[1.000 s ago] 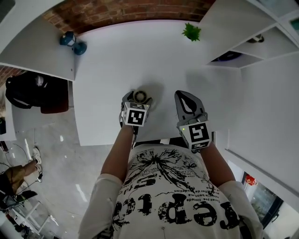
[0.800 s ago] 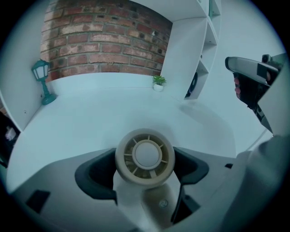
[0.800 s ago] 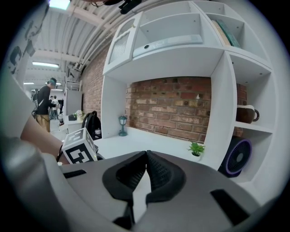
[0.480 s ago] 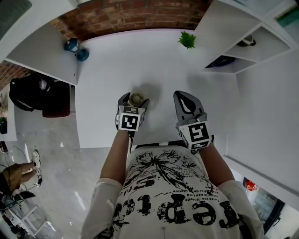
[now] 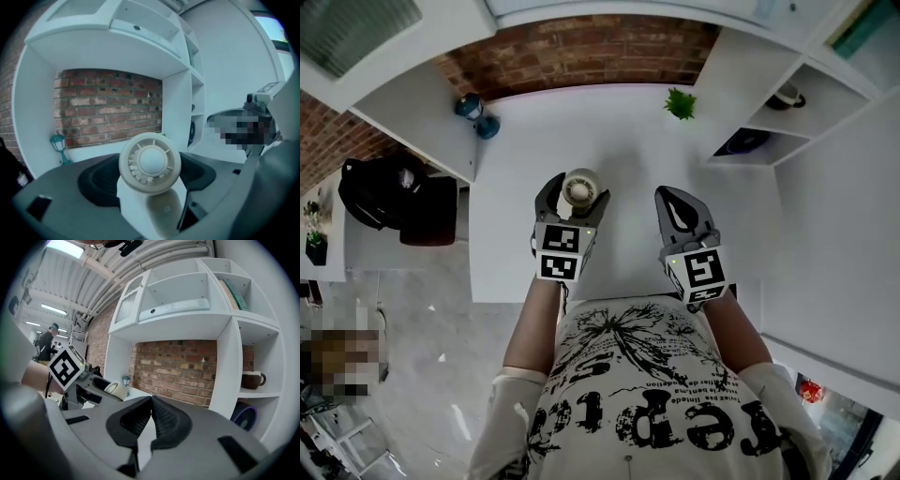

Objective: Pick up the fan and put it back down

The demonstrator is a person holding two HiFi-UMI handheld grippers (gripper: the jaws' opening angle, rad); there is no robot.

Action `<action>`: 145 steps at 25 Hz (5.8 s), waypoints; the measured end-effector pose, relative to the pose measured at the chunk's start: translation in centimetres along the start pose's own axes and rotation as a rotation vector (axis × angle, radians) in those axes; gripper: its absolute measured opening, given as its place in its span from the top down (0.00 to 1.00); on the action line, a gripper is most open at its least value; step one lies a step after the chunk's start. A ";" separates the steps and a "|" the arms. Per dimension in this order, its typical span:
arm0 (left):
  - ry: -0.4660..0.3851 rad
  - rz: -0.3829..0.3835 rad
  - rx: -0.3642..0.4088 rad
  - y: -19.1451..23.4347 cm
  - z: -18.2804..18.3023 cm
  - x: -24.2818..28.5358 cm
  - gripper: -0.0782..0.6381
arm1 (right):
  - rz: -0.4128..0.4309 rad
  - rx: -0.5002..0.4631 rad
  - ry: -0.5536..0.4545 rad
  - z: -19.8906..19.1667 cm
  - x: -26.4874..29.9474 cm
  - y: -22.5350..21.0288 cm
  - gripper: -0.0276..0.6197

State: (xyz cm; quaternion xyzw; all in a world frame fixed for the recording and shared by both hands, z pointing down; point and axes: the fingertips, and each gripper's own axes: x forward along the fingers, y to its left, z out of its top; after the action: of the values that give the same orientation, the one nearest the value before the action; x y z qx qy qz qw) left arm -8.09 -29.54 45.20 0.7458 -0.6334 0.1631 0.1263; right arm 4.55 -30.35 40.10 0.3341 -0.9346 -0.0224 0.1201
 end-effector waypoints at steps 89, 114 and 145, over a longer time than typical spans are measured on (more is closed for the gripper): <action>0.113 -0.081 -0.170 -1.1 -6.8 5.1 0.36 | -0.006 0.093 0.108 -5.8 1.2 -1.2 0.94; -0.355 -0.021 -0.007 1.8 8.7 -9.1 0.87 | 0.038 -0.007 -0.149 4.7 -0.2 0.3 0.94; -0.331 -0.061 -0.022 1.9 7.5 -9.5 0.87 | 0.050 -0.071 -0.137 4.6 0.3 2.1 0.94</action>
State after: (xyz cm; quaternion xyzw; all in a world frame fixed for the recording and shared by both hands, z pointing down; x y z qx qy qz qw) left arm -10.76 -24.22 34.48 0.7801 -0.6242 0.0271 0.0334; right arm 1.95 -29.10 35.98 0.3041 -0.9472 -0.0753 0.0679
